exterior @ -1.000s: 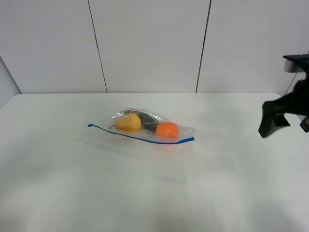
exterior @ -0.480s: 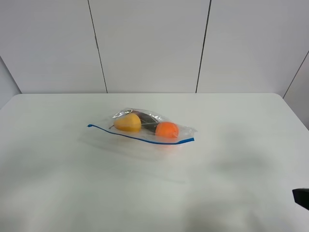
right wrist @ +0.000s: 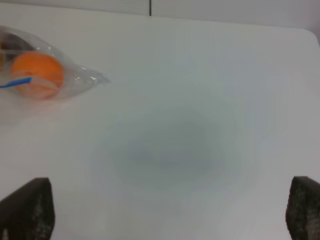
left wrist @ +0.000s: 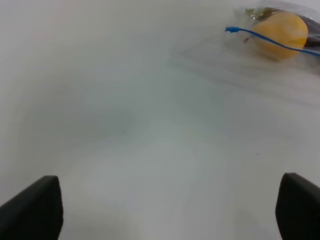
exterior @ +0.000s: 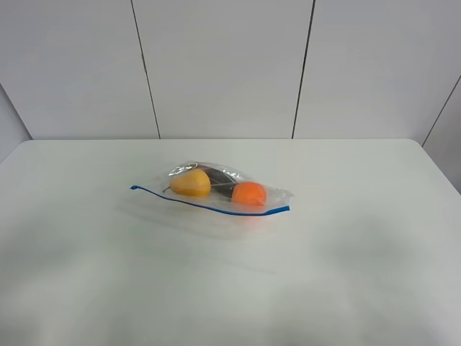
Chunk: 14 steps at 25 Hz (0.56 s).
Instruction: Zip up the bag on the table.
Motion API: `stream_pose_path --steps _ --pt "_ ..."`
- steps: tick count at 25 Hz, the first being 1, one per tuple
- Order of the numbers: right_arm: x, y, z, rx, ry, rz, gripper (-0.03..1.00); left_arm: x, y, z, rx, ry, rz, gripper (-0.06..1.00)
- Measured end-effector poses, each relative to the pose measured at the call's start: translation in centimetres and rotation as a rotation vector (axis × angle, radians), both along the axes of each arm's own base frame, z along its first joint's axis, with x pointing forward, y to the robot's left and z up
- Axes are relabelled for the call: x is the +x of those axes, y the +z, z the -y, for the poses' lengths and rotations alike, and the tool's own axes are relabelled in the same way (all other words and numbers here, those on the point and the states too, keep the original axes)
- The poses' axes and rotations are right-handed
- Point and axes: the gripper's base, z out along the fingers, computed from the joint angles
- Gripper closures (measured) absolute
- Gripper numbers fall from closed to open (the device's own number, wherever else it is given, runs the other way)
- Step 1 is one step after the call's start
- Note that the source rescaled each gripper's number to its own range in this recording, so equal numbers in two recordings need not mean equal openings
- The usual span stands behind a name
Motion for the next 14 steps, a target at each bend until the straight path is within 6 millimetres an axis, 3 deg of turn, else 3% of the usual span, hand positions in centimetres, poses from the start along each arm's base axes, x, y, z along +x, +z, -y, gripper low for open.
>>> stream_pose_path --steps 14 --pt "0.02 -0.08 0.02 -0.002 -0.001 -0.002 -0.03 0.0 0.0 0.0 0.0 0.0 0.0 -0.04"
